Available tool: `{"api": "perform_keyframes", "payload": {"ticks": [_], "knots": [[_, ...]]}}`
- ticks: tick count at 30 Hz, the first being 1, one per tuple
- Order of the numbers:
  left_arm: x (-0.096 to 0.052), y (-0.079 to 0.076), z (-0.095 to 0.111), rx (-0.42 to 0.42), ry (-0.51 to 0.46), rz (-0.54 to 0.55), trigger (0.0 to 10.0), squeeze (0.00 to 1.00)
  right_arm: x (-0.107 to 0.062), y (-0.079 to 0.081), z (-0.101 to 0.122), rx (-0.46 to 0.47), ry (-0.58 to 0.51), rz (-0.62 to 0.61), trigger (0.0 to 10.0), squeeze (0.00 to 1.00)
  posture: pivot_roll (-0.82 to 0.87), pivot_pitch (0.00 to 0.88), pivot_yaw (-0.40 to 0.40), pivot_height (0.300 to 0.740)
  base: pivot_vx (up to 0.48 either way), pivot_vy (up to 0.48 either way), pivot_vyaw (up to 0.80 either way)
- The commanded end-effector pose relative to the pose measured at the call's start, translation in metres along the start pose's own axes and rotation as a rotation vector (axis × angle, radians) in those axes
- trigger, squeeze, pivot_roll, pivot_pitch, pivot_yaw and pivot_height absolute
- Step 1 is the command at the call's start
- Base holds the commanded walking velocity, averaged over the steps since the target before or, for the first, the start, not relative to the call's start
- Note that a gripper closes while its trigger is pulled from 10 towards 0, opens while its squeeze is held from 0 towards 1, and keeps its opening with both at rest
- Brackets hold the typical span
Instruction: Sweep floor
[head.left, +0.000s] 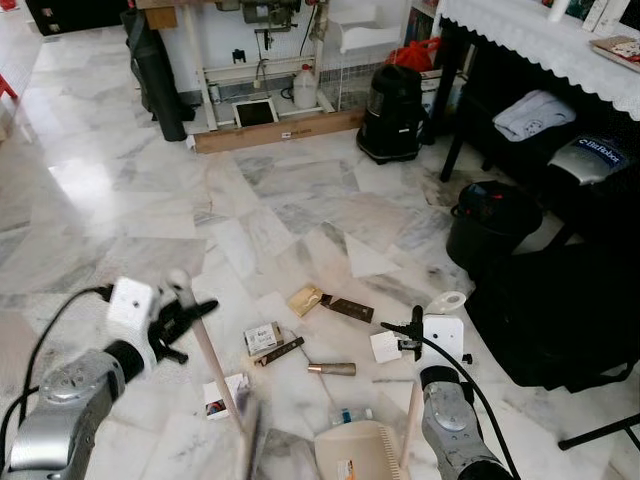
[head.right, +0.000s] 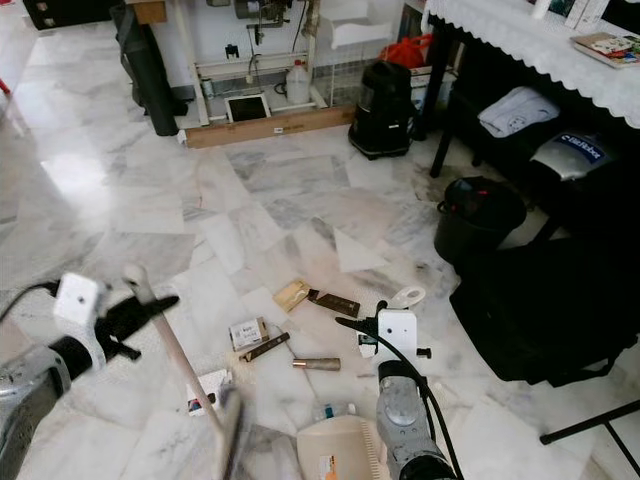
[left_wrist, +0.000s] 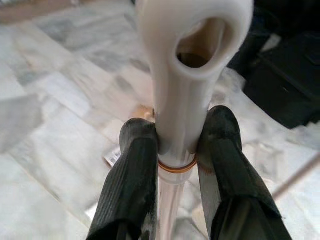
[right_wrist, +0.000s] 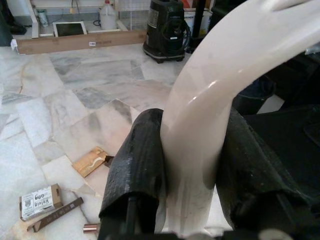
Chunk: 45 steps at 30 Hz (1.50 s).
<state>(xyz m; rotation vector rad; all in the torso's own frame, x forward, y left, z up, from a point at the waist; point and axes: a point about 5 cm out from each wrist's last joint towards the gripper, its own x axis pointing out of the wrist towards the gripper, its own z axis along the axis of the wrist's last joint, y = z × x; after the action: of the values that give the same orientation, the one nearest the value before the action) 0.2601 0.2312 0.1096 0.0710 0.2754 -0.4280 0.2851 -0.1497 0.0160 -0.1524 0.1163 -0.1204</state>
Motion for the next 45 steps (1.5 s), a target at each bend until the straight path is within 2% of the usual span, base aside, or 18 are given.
{"api": "perform_keyframes", "payload": {"ticks": [1, 7, 12, 14, 19, 25, 32, 35, 39, 44, 45], "knots": [[-0.003, 0.0, 0.002, 0.009, 0.016, -0.013, 10.0, 0.0, -0.003, -0.002, -0.008, -0.034, 0.042, 0.013, 10.0, 0.0, 0.17, 0.088, -0.017, 0.74, 0.0, 0.0, 0.0], [-0.007, -0.004, 0.001, -0.031, 0.067, -0.107, 10.0, 0.0, -0.002, -0.001, -0.007, -0.035, 0.042, 0.015, 10.0, 0.0, 0.17, 0.083, -0.016, 0.74, 0.0, 0.0, 0.0], [-0.007, -0.006, 0.002, -0.071, 0.059, -0.14, 10.0, 0.0, -0.001, -0.001, -0.006, -0.034, 0.041, 0.015, 10.0, 0.0, 0.17, 0.08, -0.015, 0.74, 0.0, 0.0, 0.0], [-0.007, -0.011, 0.006, -0.123, 0.028, -0.171, 10.0, 0.0, -0.001, -0.001, -0.006, -0.034, 0.041, 0.016, 10.0, 0.0, 0.17, 0.079, -0.016, 0.74, 0.0, 0.0, 0.0], [-0.007, -0.016, 0.011, -0.168, 0.003, -0.209, 10.0, 0.0, -0.001, 0.0, -0.006, -0.034, 0.043, 0.017, 10.0, 0.0, 0.17, 0.076, -0.016, 0.74, 0.0, 0.0, 0.0], [0.001, -0.025, 0.024, -0.283, -0.099, -0.253, 10.0, 0.0, 0.001, 0.001, -0.004, -0.031, 0.041, 0.018, 10.0, 0.0, 0.17, 0.067, -0.013, 0.74, 0.0, 0.0, 0.0], [0.007, -0.033, 0.035, -0.35, -0.166, -0.277, 10.0, 0.0, 0.001, 0.001, -0.004, -0.03, 0.04, 0.019, 10.0, 0.0, 0.17, 0.058, -0.013, 0.74, 0.0, 0.0, 0.0], [0.009, -0.03, 0.04, -0.354, -0.203, -0.252, 10.0, 0.0, 0.002, 0.0, -0.004, -0.032, 0.04, 0.019, 10.0, 0.0, 0.17, 0.055, -0.015, 0.74, 0.0, 0.0, 0.0], [0.01, -0.024, 0.048, -0.296, -0.257, -0.174, 10.0, 0.0, 0.002, 0.0, -0.003, -0.032, 0.04, 0.02, 10.0, 0.0, 0.17, 0.055, -0.016, 0.74, 0.0, 0.0, 0.0], [0.012, -0.004, 0.059, -0.194, -0.358, 0.071, 10.0, 0.0, 0.003, 0.002, -0.002, -0.026, 0.035, 0.027, 10.0, 0.0, 0.17, 0.058, -0.02, 0.74, 0.0, 0.0, 0.0], [0.012, -0.003, 0.06, -0.189, -0.366, 0.082, 10.0, 0.0, 0.003, 0.002, -0.002, -0.025, 0.035, 0.028, 10.0, 0.0, 0.17, 0.058, -0.02, 0.74, 0.0, 0.0, 0.0]]}}
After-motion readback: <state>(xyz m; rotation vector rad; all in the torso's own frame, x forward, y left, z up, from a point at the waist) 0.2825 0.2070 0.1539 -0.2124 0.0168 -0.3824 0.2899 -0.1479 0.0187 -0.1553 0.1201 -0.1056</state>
